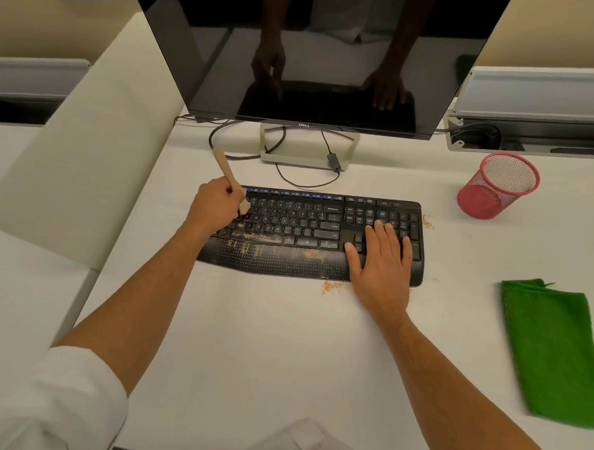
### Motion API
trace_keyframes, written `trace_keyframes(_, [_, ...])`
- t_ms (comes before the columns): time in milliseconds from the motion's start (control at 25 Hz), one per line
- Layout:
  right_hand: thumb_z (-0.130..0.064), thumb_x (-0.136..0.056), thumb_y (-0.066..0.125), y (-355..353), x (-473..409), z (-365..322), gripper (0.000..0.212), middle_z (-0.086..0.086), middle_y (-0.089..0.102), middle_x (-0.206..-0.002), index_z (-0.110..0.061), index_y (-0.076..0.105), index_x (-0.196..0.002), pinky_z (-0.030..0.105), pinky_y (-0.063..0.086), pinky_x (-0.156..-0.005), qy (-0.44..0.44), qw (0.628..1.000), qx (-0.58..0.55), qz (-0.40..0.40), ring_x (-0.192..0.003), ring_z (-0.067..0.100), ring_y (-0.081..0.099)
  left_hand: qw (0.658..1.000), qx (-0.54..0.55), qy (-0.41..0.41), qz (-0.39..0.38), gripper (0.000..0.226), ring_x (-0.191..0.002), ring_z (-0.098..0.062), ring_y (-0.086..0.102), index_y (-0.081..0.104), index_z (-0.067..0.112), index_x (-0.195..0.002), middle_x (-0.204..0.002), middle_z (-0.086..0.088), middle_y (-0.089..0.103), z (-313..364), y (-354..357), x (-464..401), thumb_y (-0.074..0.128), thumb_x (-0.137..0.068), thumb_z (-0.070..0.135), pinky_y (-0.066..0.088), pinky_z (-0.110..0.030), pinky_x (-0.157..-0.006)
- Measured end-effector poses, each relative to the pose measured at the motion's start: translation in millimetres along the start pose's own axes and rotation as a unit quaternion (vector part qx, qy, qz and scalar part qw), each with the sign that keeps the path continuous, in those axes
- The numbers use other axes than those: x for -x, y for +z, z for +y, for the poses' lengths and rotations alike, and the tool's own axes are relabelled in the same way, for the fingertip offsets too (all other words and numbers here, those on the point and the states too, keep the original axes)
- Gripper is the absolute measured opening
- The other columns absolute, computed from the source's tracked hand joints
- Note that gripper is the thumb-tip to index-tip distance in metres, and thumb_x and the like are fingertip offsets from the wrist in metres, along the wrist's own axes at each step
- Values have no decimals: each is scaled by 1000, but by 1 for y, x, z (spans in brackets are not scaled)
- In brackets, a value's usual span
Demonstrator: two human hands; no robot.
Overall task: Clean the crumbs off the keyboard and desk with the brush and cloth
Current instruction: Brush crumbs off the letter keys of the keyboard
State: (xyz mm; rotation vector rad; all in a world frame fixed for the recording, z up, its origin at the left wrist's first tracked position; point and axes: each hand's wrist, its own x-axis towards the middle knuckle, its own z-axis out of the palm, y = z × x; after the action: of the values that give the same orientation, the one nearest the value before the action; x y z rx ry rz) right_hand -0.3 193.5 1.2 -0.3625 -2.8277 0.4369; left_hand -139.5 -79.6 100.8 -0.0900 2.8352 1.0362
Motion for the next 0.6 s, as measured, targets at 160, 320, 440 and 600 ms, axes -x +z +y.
trace_keyframes(160, [-55, -102, 32, 0, -1, 0, 63, 8, 44, -154, -11, 48, -145, 47, 7, -125, 0, 1000, 1, -7, -148, 24, 30, 999, -26, 3, -47, 24, -75, -25, 67, 66, 6, -99, -89, -12, 69, -7, 6, 1, 54, -98, 27, 57, -42, -72])
trace_keyframes(320, [-55, -102, 31, 1, -1, 0, 64, 8, 44, -154, -11, 48, -145, 46, 7, -125, -1, 1000, 1, -6, -148, 24, 30, 987, -49, -40, -147, 16, -63, -23, 64, 65, 3, -95, -80, -15, 69, 2, -5, -4, 59, -93, 18, 51, -33, -56])
trace_keyframes(440, [-55, -102, 31, 1, -1, 0, 64, 8, 44, -154, -11, 48, -145, 47, 8, -125, 0, 1000, 3, -5, -148, 24, 30, 998, -18, -3, -55, 21, -79, -28, 68, 66, 6, -101, -87, -11, 69, 1, -6, -5, 55, -98, 23, 57, -43, -71])
trace_keyframes(600, [-54, -102, 32, 1, -1, 0, 63, 8, 44, -154, -11, 49, -145, 46, 8, -125, -2, 1000, 2, -3, -148, 24, 30, 999, -25, 13, -22, 25, -84, -28, 68, 66, 9, -107, -96, -11, 68, -9, 1, 0, 53, -99, 28, 56, -47, -81])
